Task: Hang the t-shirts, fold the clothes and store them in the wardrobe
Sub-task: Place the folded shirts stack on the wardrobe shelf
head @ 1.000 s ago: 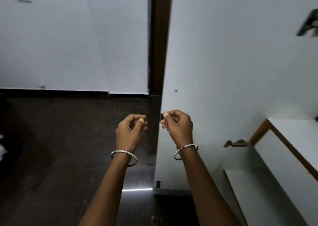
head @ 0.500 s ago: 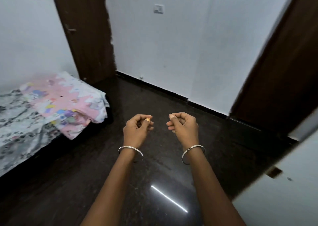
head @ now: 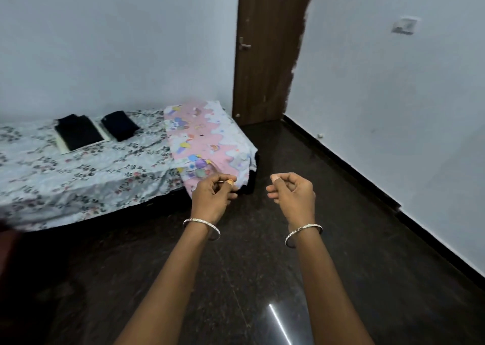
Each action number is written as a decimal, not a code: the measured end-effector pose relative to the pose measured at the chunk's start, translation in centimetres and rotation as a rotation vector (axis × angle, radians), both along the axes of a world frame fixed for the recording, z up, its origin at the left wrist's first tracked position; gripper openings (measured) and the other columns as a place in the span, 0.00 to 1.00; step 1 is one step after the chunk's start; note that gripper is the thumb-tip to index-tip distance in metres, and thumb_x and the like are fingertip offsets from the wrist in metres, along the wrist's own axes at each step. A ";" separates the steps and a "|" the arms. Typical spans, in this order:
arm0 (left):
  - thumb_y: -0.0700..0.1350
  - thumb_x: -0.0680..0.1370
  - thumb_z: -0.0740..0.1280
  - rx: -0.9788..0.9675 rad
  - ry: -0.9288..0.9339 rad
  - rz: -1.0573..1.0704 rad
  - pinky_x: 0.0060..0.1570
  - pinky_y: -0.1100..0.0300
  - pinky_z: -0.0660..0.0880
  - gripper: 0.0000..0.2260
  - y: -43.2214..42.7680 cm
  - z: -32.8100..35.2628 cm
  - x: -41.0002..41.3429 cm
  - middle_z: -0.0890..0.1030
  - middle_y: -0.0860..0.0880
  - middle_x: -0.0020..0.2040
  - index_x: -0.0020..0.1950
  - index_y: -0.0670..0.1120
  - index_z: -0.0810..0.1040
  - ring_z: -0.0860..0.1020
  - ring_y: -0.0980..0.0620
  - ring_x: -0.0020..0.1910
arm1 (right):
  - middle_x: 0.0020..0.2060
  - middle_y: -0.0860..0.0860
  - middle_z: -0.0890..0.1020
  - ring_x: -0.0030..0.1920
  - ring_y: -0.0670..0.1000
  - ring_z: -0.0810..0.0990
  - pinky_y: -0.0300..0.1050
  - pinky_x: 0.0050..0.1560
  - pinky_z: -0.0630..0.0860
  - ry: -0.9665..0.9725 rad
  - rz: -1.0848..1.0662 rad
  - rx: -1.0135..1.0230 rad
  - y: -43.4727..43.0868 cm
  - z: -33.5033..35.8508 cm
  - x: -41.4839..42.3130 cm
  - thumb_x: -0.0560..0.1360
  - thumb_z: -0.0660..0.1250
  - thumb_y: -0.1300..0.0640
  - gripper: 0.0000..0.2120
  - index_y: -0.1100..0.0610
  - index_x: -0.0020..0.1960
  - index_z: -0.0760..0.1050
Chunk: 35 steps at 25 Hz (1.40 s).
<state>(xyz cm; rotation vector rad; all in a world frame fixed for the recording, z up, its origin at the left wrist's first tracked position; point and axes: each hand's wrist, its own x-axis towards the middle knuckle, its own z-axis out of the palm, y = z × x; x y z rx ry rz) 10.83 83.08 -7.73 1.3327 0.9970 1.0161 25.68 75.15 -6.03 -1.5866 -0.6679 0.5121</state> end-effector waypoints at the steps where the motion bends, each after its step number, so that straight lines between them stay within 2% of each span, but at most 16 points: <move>1: 0.40 0.81 0.66 -0.008 0.006 0.036 0.39 0.58 0.77 0.06 1.6 -0.4 -0.6 0.84 0.45 0.40 0.48 0.46 0.82 0.82 0.53 0.36 | 0.33 0.53 0.86 0.31 0.45 0.83 0.35 0.35 0.76 -0.007 0.036 -0.006 2.0 -0.4 -0.2 0.78 0.70 0.58 0.05 0.59 0.47 0.82; 5: 0.40 0.81 0.66 -0.048 0.034 0.168 0.39 0.56 0.76 0.06 9.3 -2.8 -3.2 0.84 0.44 0.41 0.49 0.45 0.82 0.81 0.56 0.33 | 0.33 0.53 0.86 0.31 0.45 0.83 0.37 0.36 0.77 -0.003 0.192 -0.044 12.0 -2.5 -2.1 0.78 0.70 0.58 0.05 0.59 0.46 0.81; 8: 0.39 0.81 0.65 -0.086 0.042 0.266 0.38 0.59 0.76 0.06 16.2 -4.5 -5.8 0.84 0.45 0.40 0.48 0.45 0.82 0.81 0.58 0.32 | 0.34 0.53 0.86 0.31 0.46 0.83 0.36 0.34 0.77 0.013 0.295 -0.065 20.5 -4.0 -4.5 0.78 0.69 0.58 0.05 0.59 0.46 0.81; 13: 0.37 0.81 0.65 -0.108 0.062 0.404 0.35 0.61 0.77 0.07 29.8 -4.8 -10.3 0.84 0.45 0.40 0.49 0.42 0.82 0.81 0.54 0.33 | 0.34 0.56 0.85 0.30 0.46 0.82 0.39 0.35 0.77 0.001 0.420 -0.092 34.9 -4.6 -7.8 0.79 0.69 0.60 0.06 0.62 0.46 0.81; 16: 0.37 0.80 0.64 -0.107 0.050 0.434 0.34 0.63 0.76 0.07 37.4 -4.6 -12.5 0.85 0.42 0.41 0.50 0.42 0.83 0.82 0.53 0.34 | 0.33 0.54 0.85 0.30 0.47 0.82 0.41 0.36 0.77 -0.007 0.453 -0.083 43.0 -4.5 -9.6 0.78 0.69 0.59 0.05 0.59 0.45 0.81; 20: 0.37 0.80 0.65 -0.147 0.021 0.501 0.34 0.61 0.76 0.07 45.4 -5.3 -15.4 0.84 0.42 0.41 0.49 0.42 0.83 0.82 0.49 0.35 | 0.33 0.55 0.85 0.30 0.47 0.82 0.40 0.34 0.76 -0.010 0.488 -0.082 52.5 -5.1 -11.9 0.78 0.69 0.60 0.05 0.57 0.43 0.81; 25: 0.37 0.80 0.64 -0.173 0.027 0.584 0.34 0.62 0.79 0.07 53.9 -6.9 -19.2 0.85 0.43 0.42 0.51 0.42 0.83 0.83 0.55 0.34 | 0.34 0.57 0.85 0.31 0.48 0.83 0.39 0.35 0.76 -0.009 0.559 -0.131 62.8 -6.8 -15.2 0.78 0.69 0.60 0.05 0.58 0.44 0.81; 29: 0.38 0.80 0.65 -0.189 0.023 0.649 0.39 0.57 0.78 0.07 62.7 -8.3 -22.8 0.85 0.44 0.42 0.49 0.44 0.83 0.83 0.54 0.35 | 0.35 0.56 0.85 0.32 0.47 0.83 0.37 0.34 0.75 -0.037 0.655 -0.136 72.8 -8.0 -18.9 0.78 0.69 0.59 0.06 0.56 0.43 0.80; 33: 0.35 0.80 0.64 -0.212 0.041 0.716 0.31 0.65 0.76 0.08 72.0 -8.4 -26.6 0.84 0.42 0.42 0.50 0.41 0.83 0.82 0.52 0.35 | 0.34 0.56 0.85 0.31 0.48 0.83 0.37 0.33 0.75 -0.034 0.724 -0.167 83.3 -8.4 -22.2 0.78 0.69 0.60 0.07 0.54 0.41 0.80; 35: 0.35 0.80 0.63 -0.235 0.037 0.770 0.29 0.67 0.74 0.08 76.3 -8.6 -28.8 0.84 0.42 0.42 0.50 0.41 0.82 0.81 0.50 0.36 | 0.33 0.56 0.85 0.32 0.51 0.83 0.40 0.33 0.77 -0.029 0.763 -0.206 88.7 -9.0 -23.9 0.78 0.69 0.60 0.08 0.54 0.40 0.79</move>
